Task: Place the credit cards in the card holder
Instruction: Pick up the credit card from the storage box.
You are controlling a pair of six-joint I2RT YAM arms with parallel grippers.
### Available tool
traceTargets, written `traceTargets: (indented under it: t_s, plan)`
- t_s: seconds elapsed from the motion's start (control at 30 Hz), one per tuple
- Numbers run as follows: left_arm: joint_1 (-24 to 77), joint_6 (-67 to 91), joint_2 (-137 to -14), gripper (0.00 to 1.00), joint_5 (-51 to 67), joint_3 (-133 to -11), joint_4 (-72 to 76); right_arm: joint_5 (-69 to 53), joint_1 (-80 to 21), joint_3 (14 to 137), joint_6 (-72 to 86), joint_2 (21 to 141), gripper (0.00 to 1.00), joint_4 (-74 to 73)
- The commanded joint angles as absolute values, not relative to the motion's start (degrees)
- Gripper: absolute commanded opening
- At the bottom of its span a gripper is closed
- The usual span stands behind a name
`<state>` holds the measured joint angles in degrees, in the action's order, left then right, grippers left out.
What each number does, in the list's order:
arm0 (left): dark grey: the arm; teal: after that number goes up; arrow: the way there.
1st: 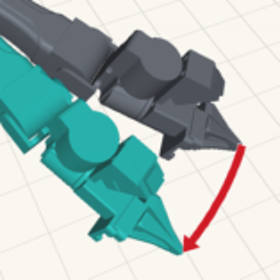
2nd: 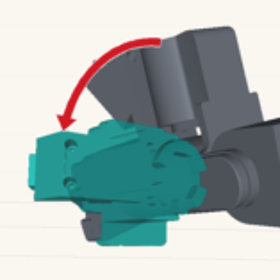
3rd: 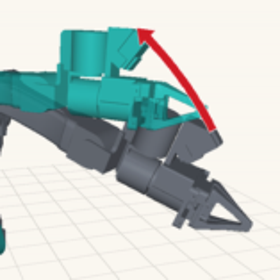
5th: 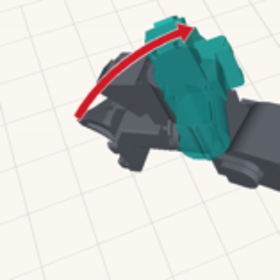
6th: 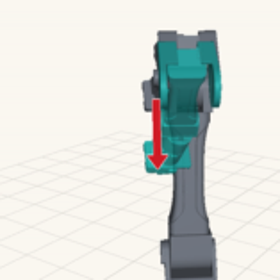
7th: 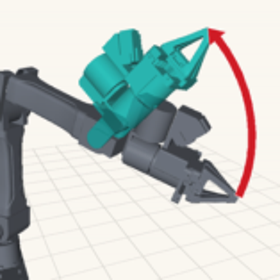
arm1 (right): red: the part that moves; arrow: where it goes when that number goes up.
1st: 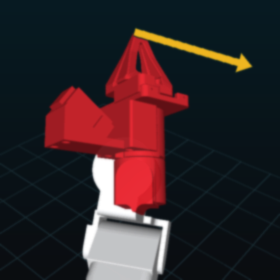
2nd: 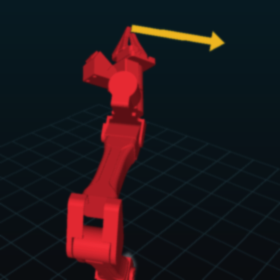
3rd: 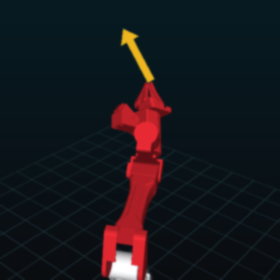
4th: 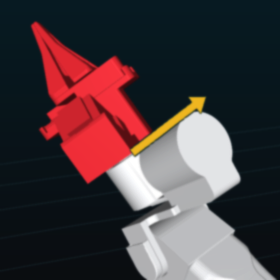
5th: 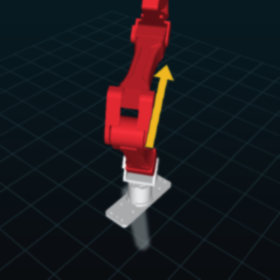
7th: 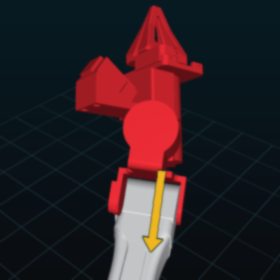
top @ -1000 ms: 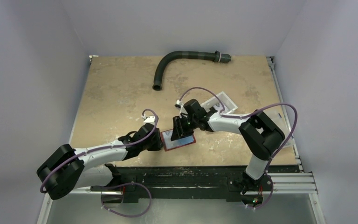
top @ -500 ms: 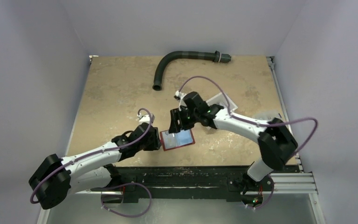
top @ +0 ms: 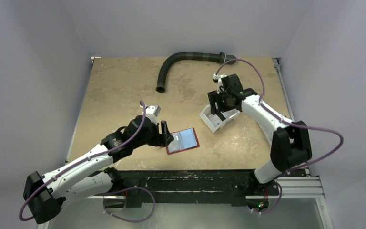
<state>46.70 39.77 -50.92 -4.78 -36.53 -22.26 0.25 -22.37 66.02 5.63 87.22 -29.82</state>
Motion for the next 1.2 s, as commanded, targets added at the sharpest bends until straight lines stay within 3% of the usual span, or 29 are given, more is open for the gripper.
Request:
traceTargets:
  t_s: [0.0, 0.33, 0.7, 0.87, 1.17]
  plan:
    - [47.00, 35.29, -51.19, 0.66, 2.80, -40.09, -21.27, -11.71, -16.72, 70.97, -2.34, 92.47, 0.71, -33.11]
    - [47.02, 34.87, -47.28, 0.66, 6.84, -37.99, -21.56, -17.58, -13.62, 71.44, -3.60, 102.45, 0.61, -29.09]
    - [46.93, 34.62, -47.26, 0.66, 7.65, -37.31, -20.48, -26.35, -13.61, 69.88, -2.95, 103.14, 0.47, -28.96]
    - [46.94, 34.75, -47.09, 0.66, 6.97, -37.24, -20.47, -27.71, -13.60, 68.60, -2.77, 101.74, 0.47, -28.54]
    - [46.98, 34.76, -47.23, 0.66, 6.62, -37.22, -20.70, -16.32, -13.61, 68.48, -2.26, 101.97, 0.56, -28.35]
